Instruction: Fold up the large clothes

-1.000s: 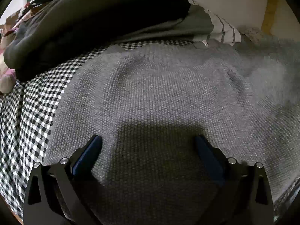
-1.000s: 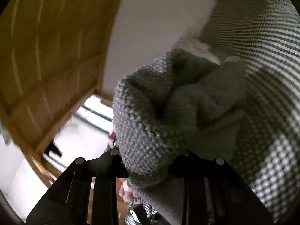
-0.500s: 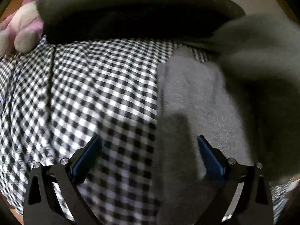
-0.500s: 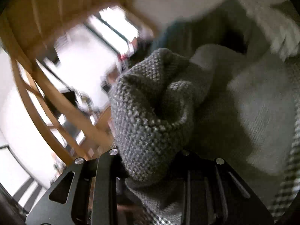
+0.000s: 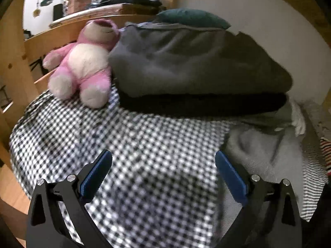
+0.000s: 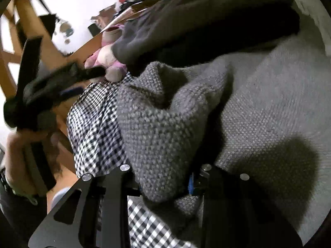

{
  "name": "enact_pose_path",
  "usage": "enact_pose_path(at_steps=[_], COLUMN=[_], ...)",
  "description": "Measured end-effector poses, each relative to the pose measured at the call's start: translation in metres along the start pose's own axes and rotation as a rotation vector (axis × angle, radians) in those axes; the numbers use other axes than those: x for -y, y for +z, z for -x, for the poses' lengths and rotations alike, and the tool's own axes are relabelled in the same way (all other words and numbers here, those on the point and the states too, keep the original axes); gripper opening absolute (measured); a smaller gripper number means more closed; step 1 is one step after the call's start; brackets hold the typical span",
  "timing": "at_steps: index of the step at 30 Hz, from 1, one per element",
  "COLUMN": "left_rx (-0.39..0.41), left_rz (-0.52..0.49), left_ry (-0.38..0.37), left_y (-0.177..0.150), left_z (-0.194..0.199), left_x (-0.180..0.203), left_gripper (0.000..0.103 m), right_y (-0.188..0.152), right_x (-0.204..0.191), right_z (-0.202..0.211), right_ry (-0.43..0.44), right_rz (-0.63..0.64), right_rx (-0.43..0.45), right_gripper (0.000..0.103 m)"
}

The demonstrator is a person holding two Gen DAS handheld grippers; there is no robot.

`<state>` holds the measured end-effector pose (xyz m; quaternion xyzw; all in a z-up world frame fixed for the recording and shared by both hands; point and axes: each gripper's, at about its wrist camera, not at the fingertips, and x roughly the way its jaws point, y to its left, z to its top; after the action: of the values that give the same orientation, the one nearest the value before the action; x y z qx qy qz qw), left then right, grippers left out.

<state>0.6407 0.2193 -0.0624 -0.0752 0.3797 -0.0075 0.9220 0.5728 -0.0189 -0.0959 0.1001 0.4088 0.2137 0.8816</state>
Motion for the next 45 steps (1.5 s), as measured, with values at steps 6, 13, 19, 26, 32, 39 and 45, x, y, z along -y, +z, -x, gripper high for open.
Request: enact_pose_path(at_steps=[6,13,19,26,32,39,45], left_rx=[-0.034,-0.028,-0.023,-0.216,-0.290,-0.267,-0.209], left_rz=[-0.006,0.009,0.007,-0.108,-0.280,-0.295,-0.297], left_ry=[-0.060,-0.078,-0.234,-0.443,-0.216,-0.241,-0.216], left_y=[-0.002,0.002,0.014,-0.016,-0.067,-0.094,-0.097], left_z=[-0.012,0.002,0.031,-0.005,-0.065,-0.052,-0.046], left_x=[0.016,0.018,0.049,0.128,0.161,0.137,0.131], left_gripper=[0.099,0.099,0.099,0.099,0.099,0.098,0.098], right_y=[-0.011,-0.014,-0.045,-0.010,0.018,-0.023,0.034], right_x=[-0.021,-0.019,-0.063,0.045,0.143,0.176,0.175], right_z=[-0.010,-0.019,0.039,0.135,0.076,0.043,0.090], right_ry=[-0.032,0.021,0.074,-0.080,-0.256,-0.138,-0.230], right_rz=[0.131,0.115,0.342,-0.011,-0.176,-0.301,-0.281], right_rx=[-0.087,-0.044,-0.023,0.074,-0.085,-0.181,0.041], right_gripper=[0.030,0.081,0.100,0.100,0.100,0.100,0.100])
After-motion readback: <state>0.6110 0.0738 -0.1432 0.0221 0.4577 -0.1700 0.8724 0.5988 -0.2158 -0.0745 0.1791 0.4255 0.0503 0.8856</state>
